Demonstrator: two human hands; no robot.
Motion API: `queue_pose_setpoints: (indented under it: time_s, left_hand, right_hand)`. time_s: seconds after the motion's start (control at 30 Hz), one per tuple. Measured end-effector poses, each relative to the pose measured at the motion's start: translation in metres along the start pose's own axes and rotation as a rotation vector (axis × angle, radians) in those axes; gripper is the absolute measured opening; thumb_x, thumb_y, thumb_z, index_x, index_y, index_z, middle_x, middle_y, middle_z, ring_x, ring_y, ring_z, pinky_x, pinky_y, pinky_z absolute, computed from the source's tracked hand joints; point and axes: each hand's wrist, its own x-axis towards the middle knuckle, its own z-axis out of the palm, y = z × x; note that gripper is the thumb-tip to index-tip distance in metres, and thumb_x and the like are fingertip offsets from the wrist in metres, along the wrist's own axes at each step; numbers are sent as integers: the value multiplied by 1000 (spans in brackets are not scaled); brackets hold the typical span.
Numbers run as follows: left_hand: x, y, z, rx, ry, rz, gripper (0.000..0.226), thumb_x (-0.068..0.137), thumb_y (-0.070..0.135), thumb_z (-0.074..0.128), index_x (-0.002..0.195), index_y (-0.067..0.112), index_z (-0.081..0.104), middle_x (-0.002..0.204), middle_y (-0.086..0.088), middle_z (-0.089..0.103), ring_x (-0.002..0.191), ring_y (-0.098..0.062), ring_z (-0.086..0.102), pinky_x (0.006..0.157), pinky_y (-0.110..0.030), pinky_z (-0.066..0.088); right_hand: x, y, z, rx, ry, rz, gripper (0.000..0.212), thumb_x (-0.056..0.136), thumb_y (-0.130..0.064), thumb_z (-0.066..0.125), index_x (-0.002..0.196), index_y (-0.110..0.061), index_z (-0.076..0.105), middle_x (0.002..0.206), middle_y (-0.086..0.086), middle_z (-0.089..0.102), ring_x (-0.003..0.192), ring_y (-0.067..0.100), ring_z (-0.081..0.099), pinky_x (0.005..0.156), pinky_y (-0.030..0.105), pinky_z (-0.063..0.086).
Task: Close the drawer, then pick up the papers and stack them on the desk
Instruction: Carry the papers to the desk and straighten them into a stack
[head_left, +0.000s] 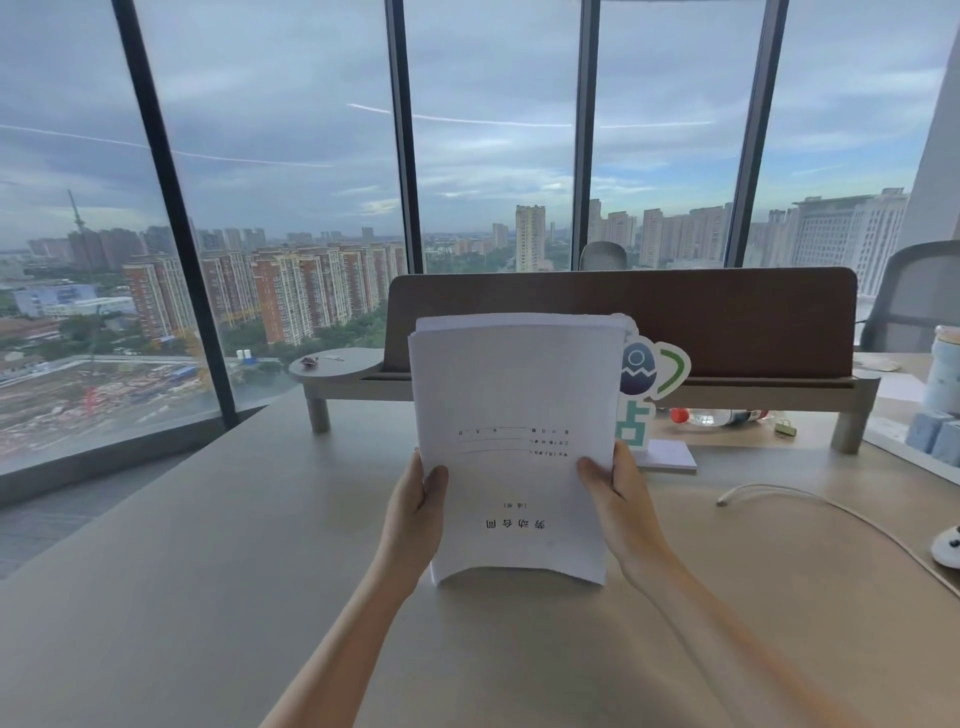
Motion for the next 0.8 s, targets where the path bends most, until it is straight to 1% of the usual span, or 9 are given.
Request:
queue_pose_setpoints:
  time_s: [0.1, 0.17, 0.2, 0.27, 0.4, 0.5, 0.63, 0.7, 0.8]
  left_hand:
    - [7, 11, 0, -72, 35, 13, 18, 100, 12, 45, 103, 22, 60, 95, 13, 73, 90, -7, 67, 86, -32, 52]
    - [12, 15, -3, -128, 26, 25, 11, 93, 23, 51, 102, 21, 57, 98, 4, 70, 92, -15, 64, 90, -42, 49]
    - [15, 16, -6, -151, 20, 29, 12, 90, 27, 52, 101, 26, 58, 100, 2, 68, 96, -18, 62, 92, -44, 48]
    - [19, 18, -8, -197, 8, 33, 16, 88, 28, 53, 101, 33, 60, 102, 2, 67, 100, -18, 60, 93, -44, 46]
    - [20, 17, -8, -210, -2, 21, 20, 83, 23, 48, 98, 25, 61, 98, 4, 63, 97, -15, 55, 88, -36, 42]
    - [20, 8, -9, -143, -13, 2, 26, 83, 23, 49, 101, 31, 66, 104, 3, 68, 103, -17, 58, 95, -41, 43]
    - [19, -6, -6, -13, -10, -2, 22, 91, 31, 48, 108, 30, 62, 108, 2, 73, 107, -21, 67, 97, -50, 50]
    - [23, -6, -5, 34, 13, 17, 19, 91, 35, 49, 103, 28, 61, 104, -2, 74, 102, -24, 69, 92, -55, 51]
    - [25, -11, -5, 23, 65, 20, 20, 90, 36, 51, 100, 21, 59, 100, -8, 73, 98, -31, 68, 87, -57, 53]
  right_hand:
    - [5, -12, -2, 37, -15, -20, 26, 100, -18, 51, 123, -31, 55, 112, -19, 72, 109, 4, 65, 94, 31, 51]
    - [8, -20, -5, 75, -43, -42, 22, 100, -19, 53, 117, -33, 56, 109, -21, 72, 105, 0, 67, 81, 19, 53]
    - [10, -24, -6, 83, -46, -53, 19, 100, -20, 53, 116, -32, 55, 111, -17, 72, 104, 2, 67, 79, 19, 54]
    - [15, -28, -8, 70, -36, -72, 14, 100, -23, 53, 113, -28, 53, 113, -8, 71, 106, 10, 67, 79, 25, 52]
    - [24, -34, -4, 11, -22, -115, 17, 99, -24, 53, 114, -33, 54, 115, -10, 68, 109, 10, 63, 89, 34, 51]
    - [22, -28, -2, 29, -37, -83, 24, 99, -21, 53, 120, -33, 54, 118, -13, 68, 108, 3, 63, 90, 30, 50]
    - [14, -17, 1, 20, -46, -6, 29, 101, -15, 48, 113, -40, 53, 111, -22, 67, 94, -13, 64, 79, 20, 46]
    - [14, -17, 3, 10, -30, -10, 30, 102, -13, 45, 114, -39, 52, 107, -26, 67, 96, -12, 63, 80, 19, 47]
    - [17, -16, 5, -2, -8, -45, 27, 101, -13, 46, 121, -31, 52, 113, -20, 68, 102, -5, 64, 92, 28, 49]
